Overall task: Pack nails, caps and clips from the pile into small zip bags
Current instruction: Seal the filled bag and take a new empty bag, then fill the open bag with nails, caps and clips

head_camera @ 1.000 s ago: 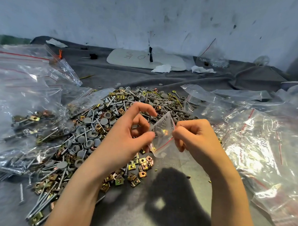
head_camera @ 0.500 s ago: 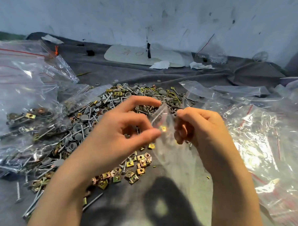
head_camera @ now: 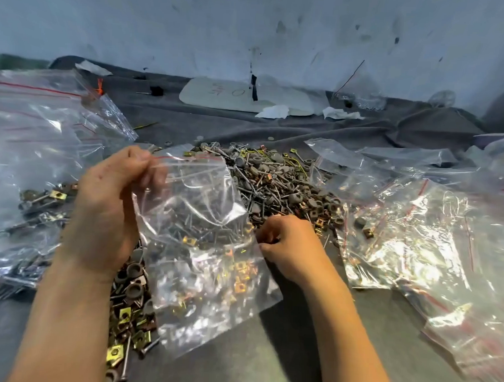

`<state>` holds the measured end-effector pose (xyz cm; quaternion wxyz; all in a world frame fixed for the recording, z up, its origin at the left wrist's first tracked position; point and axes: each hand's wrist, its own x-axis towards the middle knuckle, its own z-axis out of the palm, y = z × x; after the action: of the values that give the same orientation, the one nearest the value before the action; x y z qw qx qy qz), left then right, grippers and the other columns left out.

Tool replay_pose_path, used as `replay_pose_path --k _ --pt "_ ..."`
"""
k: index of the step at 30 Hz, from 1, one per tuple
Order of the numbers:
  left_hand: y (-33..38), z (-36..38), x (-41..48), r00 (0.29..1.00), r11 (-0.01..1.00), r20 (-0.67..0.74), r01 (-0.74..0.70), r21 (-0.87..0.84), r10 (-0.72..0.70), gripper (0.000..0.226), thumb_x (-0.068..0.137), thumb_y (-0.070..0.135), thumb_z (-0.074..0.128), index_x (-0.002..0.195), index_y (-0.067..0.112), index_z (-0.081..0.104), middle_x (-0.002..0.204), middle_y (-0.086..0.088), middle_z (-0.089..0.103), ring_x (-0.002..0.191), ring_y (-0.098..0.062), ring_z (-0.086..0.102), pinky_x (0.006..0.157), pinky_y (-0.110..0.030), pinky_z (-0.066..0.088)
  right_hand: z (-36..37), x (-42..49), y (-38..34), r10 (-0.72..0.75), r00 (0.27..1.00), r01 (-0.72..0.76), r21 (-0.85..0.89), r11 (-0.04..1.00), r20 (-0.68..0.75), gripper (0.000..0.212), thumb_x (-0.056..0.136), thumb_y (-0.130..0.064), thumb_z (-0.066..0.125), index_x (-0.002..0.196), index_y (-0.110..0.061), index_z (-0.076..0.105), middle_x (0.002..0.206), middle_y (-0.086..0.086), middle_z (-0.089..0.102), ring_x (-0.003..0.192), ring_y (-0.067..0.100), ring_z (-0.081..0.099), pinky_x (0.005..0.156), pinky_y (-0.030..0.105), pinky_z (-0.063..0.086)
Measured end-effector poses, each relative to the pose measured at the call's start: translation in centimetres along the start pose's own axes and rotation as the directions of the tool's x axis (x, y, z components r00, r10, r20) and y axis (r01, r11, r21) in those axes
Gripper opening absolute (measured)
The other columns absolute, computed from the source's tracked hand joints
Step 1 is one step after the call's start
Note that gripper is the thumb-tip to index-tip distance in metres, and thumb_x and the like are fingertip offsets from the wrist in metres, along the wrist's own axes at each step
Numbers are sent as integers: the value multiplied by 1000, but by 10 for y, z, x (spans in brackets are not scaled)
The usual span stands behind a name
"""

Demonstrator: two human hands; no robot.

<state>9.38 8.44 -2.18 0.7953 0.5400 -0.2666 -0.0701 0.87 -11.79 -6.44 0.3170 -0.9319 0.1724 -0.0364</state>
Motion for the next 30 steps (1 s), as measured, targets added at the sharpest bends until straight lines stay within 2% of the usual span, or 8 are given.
replay_pose_path --k 2,6,8,13,17,21,26,30 --pt "-1 3 -1 1000 1000 7 25 -6 -24 38 90 20 44 54 26 56 59 9 52 58 -7 48 56 -14 45 0 -1 1 -15 1000 15 17 1000 26 8 81 -21 73 84 -25 68 85 -6 63 80 11 58 68 25 44" --pt "-3 10 -5 987 981 116 87 171 -108 23 78 32 58 59 19 58 58 3 51 54 -11 45 49 -16 38 0 1 5 -25 999 24 50 998 26 21 83 -16 70 72 -27 55 73 -10 57 69 10 56 61 23 42" --pt "-5 11 -7 963 952 201 115 284 -176 28 78 35 62 62 13 60 57 3 53 50 -8 46 46 -13 37 -2 2 7 3 1000 -2 218 976 -8 17 84 -14 69 75 -24 57 73 -5 61 65 13 58 62 24 47" --pt "-8 22 -9 843 868 431 80 490 -321 30 75 47 65 59 22 60 67 -12 56 62 -11 53 62 -15 45 -21 -4 12 -9 998 56 710 702 -69 18 86 -3 65 84 -20 70 69 -3 66 58 7 54 53 15 44" --pt "-15 40 -11 780 863 497 105 494 -380 25 79 33 71 61 21 58 66 -7 48 61 -12 44 58 -19 36 -32 -13 7 -176 982 156 828 538 -71 8 78 -14 72 82 -20 74 76 -1 71 74 9 65 67 18 50" --pt "-19 51 -13 746 864 555 53 501 -368 27 77 40 69 58 28 54 66 2 42 63 -12 38 59 -25 29 -36 -18 1 -291 950 221 901 372 -113 13 76 -11 68 84 -21 71 81 4 71 82 15 67 76 21 50" --pt "-22 55 -12 784 912 555 33 408 -277 22 75 41 63 61 27 55 74 6 43 69 -11 42 63 -21 33 -39 -19 -1 -283 952 231 884 407 -118 12 72 -7 68 79 -17 69 78 6 68 75 16 64 71 22 51" --pt "-25 54 -10 828 955 517 71 288 -217 16 75 36 61 63 26 58 81 -13 44 78 -25 43 74 -34 33 -38 -20 -2 -285 953 219 879 424 -100 12 71 -6 68 76 -17 69 72 0 67 68 10 62 65 17 49"
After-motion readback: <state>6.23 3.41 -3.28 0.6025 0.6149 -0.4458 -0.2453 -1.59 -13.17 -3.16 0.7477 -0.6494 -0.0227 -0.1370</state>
